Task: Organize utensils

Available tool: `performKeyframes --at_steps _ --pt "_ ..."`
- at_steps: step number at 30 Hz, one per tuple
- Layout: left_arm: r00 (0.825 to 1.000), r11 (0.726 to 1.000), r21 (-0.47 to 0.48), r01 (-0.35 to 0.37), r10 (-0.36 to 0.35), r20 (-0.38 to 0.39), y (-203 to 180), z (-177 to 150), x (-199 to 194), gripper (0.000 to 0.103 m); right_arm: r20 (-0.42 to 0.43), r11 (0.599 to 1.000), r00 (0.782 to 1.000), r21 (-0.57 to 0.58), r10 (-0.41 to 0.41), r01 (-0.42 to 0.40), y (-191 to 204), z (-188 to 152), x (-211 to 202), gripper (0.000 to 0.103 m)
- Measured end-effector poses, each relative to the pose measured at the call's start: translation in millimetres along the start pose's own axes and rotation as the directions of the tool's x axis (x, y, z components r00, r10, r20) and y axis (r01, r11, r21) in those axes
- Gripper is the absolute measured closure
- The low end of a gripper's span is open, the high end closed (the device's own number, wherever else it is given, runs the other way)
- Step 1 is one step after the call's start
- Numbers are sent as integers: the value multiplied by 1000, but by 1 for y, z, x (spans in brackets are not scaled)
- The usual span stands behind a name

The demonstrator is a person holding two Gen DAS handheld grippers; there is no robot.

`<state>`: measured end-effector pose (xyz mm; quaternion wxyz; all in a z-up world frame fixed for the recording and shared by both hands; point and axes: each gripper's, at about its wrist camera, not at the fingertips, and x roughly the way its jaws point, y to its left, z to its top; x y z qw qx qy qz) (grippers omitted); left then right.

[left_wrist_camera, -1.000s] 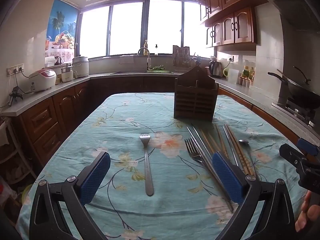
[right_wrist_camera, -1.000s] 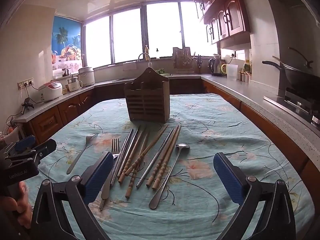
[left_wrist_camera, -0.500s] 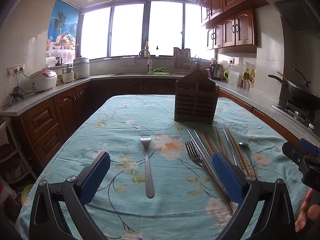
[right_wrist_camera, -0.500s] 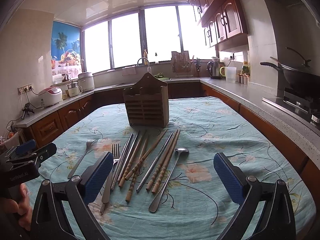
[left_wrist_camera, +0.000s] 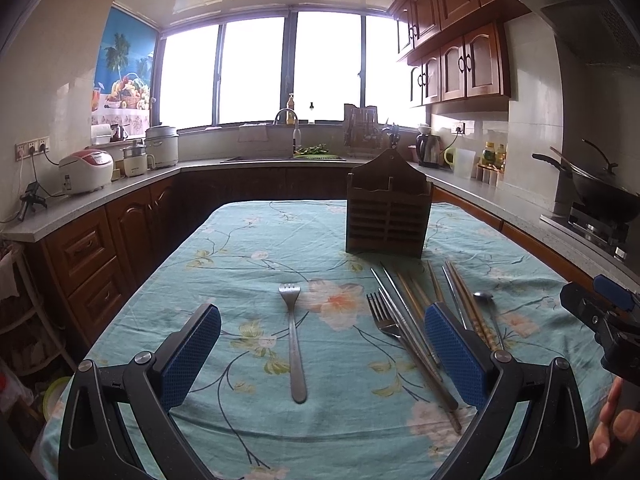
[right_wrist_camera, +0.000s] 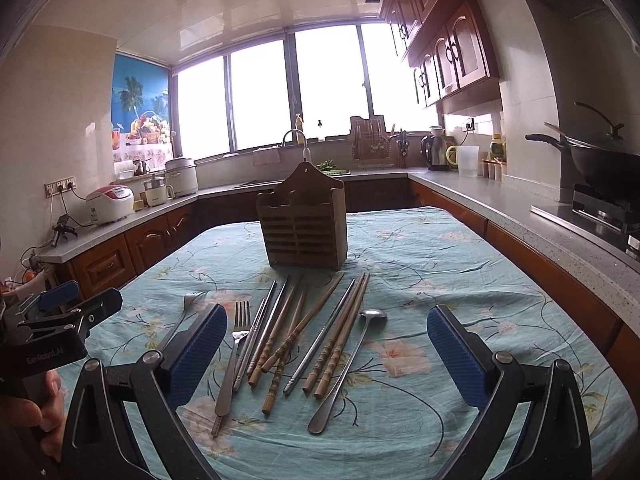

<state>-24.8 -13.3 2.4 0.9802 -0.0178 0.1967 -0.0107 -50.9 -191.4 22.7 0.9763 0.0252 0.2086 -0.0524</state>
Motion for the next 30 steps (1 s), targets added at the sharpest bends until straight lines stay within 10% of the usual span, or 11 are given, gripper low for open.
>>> performKeyframes --at_steps 30 --pt "1000 1000 -6 9 -9 -4 4 2 1 1 -5 1000 1000 4 20 -20 -1 -5 3 2"
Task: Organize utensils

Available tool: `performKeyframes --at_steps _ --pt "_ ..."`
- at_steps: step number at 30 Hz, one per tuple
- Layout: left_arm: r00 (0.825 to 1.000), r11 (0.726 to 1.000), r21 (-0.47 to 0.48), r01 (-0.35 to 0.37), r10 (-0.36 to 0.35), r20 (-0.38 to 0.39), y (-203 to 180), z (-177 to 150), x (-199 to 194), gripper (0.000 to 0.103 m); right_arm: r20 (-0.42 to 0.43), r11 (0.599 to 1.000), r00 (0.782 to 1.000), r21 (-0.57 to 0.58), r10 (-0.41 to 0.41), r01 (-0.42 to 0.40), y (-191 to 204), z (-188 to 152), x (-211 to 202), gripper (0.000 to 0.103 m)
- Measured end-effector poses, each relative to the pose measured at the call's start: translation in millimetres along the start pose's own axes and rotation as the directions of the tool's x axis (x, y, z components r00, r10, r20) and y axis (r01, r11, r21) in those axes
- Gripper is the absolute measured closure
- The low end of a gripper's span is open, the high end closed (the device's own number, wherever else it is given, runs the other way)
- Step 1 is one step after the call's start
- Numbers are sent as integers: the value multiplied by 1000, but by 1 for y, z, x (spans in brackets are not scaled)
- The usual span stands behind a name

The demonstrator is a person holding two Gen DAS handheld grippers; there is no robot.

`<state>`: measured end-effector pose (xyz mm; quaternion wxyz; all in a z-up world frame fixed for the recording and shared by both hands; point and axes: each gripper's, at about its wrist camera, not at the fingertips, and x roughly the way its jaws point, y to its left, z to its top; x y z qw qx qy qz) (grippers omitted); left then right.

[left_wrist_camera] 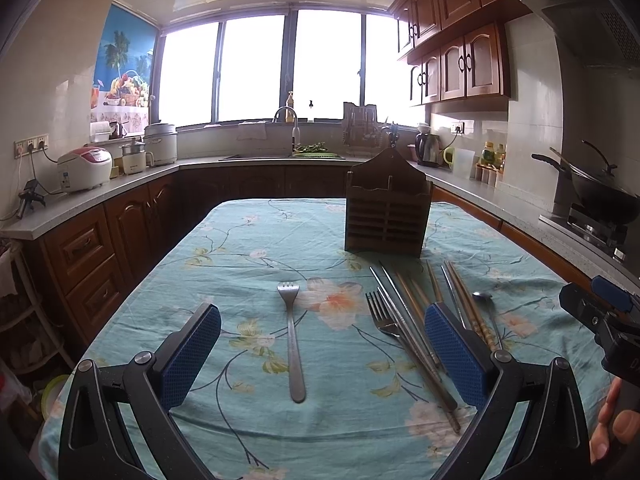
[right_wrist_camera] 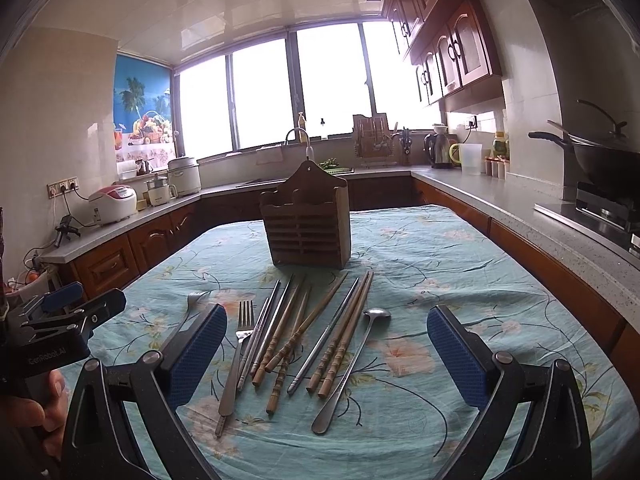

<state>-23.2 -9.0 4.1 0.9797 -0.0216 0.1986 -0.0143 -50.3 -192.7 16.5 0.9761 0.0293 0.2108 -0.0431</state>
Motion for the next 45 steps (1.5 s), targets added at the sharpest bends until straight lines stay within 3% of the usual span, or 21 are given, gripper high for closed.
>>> performKeyframes --at_steps 15,25,31,39,45 --pt "1000 1000 -11 -1 1 -28 2 -1 7 1 -20 1000 1000 11 6 -6 -4 -2 5 2" --pt "989 997 -65 30 -39 -143 11 17 41 1 -99 998 995 57 3 3 -19 7 25 2" --pt "961 994 -72 77 -93 -262 8 35 82 8 -179 995 984 97 19 -2 -29 11 48 8" --pt "907 987 -67 148 -162 -388 0 50 129 30 -299 989 953 149 45 0 -42 12 83 37" --pt "878 980 -39 194 -191 -439 -10 52 165 37 -388 980 919 197 65 14 -52 12 114 52"
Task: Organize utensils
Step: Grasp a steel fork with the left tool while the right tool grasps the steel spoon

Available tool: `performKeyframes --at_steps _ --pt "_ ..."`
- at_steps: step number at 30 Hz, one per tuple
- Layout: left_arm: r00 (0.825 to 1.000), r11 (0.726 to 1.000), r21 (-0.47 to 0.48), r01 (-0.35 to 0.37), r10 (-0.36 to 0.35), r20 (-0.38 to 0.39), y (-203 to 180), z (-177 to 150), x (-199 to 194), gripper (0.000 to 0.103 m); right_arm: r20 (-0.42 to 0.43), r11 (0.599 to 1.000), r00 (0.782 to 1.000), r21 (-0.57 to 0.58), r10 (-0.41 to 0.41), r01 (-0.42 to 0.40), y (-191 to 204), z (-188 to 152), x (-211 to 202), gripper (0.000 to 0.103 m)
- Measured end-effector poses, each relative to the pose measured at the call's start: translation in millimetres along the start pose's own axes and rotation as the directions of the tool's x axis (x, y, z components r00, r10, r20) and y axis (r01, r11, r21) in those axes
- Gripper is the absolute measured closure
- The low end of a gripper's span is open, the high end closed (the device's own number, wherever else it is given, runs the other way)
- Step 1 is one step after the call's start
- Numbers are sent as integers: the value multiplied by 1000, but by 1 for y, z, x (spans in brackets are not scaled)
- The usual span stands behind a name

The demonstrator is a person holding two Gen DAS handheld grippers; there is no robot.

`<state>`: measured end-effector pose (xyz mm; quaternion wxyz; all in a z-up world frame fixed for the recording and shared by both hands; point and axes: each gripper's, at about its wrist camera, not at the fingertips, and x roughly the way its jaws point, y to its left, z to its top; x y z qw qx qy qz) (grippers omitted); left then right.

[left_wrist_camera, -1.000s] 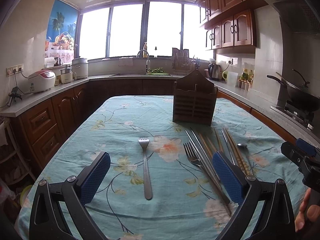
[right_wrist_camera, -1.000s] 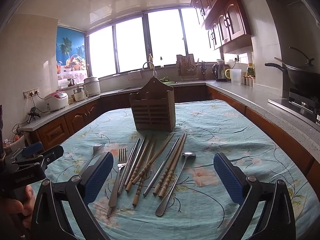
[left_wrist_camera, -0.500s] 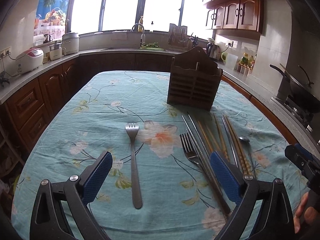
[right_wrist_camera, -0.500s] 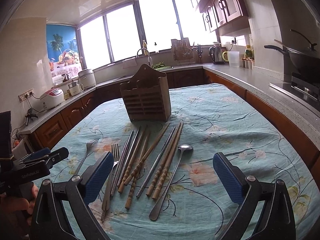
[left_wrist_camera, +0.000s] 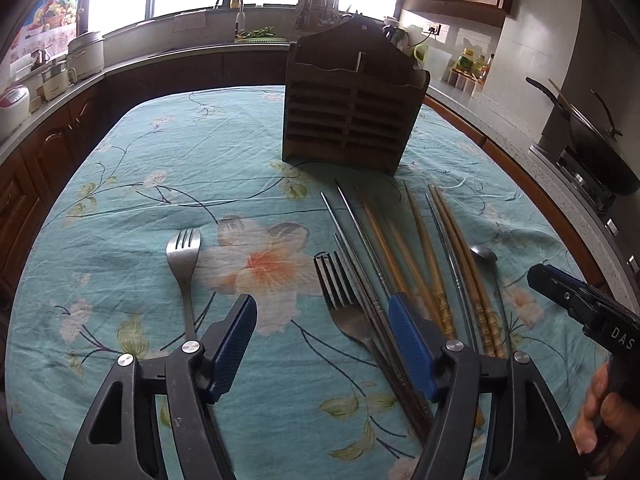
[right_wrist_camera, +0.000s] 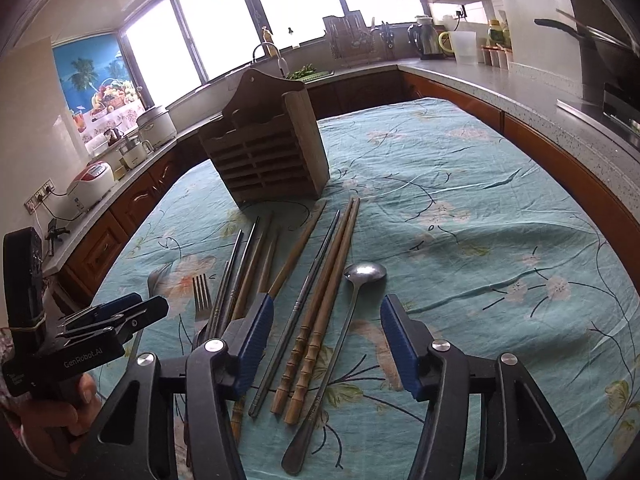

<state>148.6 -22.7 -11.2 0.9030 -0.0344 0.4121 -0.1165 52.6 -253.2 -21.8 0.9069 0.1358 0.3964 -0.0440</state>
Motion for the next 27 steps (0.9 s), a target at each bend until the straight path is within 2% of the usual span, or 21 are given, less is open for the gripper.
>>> performKeyframes --at_steps 7,13,16,17,18,19,21,23,26,27 --pt "998 1000 0 6 -6 -64 6 21 42 41 -86 999 996 41 7 -3 -10 7 25 62" --pt "993 999 -11 37 -38 -112 8 30 72 51 -152 997 988 76 12 -1 -18 8 45 68" --pt "994 999 -9 45 -45 -99 8 33 78 51 -151 997 988 78 18 -6 -19 10 47 70" --pt "995 999 -21 44 -46 -94 8 33 80 53 -152 996 988 83 23 -11 -20 11 47 70" --pt "994 998 -26 57 -60 -95 8 34 81 62 -153 996 988 90 28 -15 -21 12 48 74" --pt "992 997 -31 71 -74 -99 9 34 82 66 -157 995 987 94 30 -15 -22 13 49 76" --pt "990 995 -28 91 -94 -107 7 34 86 83 -162 995 986 100 30 -14 -25 13 50 87" --pt "989 995 -28 100 -102 -105 7 32 84 84 -170 994 985 109 40 -22 -26 13 52 95" --pt "986 991 -33 126 -129 -107 9 30 81 87 -173 991 983 124 61 -40 -28 14 51 98" --pt "985 990 -38 136 -140 -104 10 30 78 92 -174 991 982 129 70 -47 -28 14 51 99"
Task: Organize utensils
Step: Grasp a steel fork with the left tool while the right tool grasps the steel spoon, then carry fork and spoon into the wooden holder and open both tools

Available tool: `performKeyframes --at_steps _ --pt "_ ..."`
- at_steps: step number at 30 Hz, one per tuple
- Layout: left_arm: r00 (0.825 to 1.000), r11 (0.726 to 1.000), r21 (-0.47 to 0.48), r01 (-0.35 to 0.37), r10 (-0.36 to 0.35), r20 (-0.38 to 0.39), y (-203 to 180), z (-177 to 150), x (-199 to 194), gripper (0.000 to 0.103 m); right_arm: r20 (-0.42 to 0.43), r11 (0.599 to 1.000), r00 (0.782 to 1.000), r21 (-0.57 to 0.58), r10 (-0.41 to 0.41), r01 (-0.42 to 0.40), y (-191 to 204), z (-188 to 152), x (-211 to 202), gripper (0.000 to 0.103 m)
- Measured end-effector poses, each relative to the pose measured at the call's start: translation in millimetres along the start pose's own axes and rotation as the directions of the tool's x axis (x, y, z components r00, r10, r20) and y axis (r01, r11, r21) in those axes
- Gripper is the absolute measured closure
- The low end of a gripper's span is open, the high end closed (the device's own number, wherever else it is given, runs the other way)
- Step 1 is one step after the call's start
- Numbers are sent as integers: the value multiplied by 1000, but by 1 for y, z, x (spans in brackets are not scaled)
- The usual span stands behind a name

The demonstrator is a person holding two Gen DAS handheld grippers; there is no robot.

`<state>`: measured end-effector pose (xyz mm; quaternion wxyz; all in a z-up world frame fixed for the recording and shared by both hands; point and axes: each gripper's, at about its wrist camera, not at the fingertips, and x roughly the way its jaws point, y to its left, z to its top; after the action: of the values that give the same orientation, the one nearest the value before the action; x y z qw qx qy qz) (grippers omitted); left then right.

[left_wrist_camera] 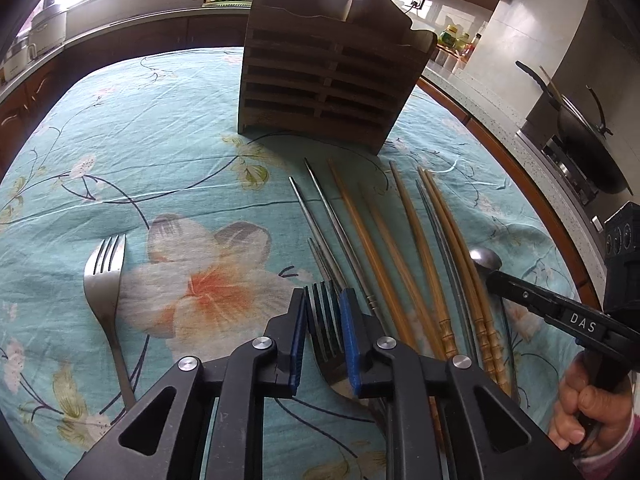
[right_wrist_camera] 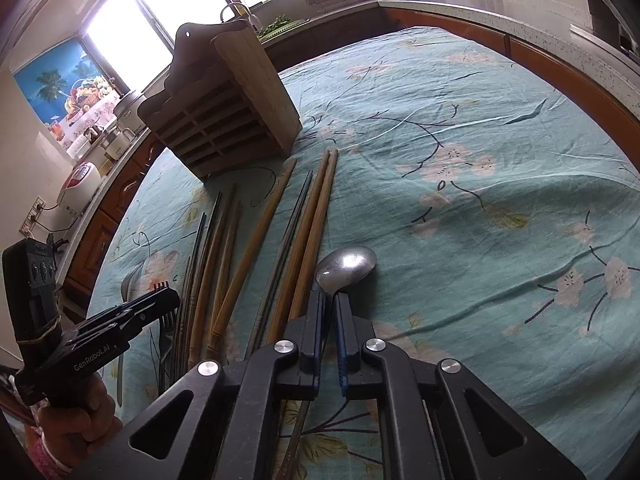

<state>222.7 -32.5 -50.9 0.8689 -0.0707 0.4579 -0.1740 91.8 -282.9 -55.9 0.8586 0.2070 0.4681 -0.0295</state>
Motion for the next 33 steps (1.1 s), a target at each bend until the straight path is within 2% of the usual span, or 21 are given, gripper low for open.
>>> performKeyframes --at_steps 2,16,26,33 --pt "1000 1000 -6 14 -14 8 2 0 -7 101 2 1000 1000 -1 10 -10 2 -1 -3 99" --pt "988 999 -4 37 -36 153 6 -11 -90 103 113 996 992 -74 63 -55 35 7 -44 101" --pt "962 1000 -21 11 -5 273 16 -13 -150 103 192 989 975 -125 108 -85 59 21 -69 101" --pt "937 999 -21 -23 29 347 17 -8 -179 103 273 984 956 -171 103 -57 72 37 -84 101"
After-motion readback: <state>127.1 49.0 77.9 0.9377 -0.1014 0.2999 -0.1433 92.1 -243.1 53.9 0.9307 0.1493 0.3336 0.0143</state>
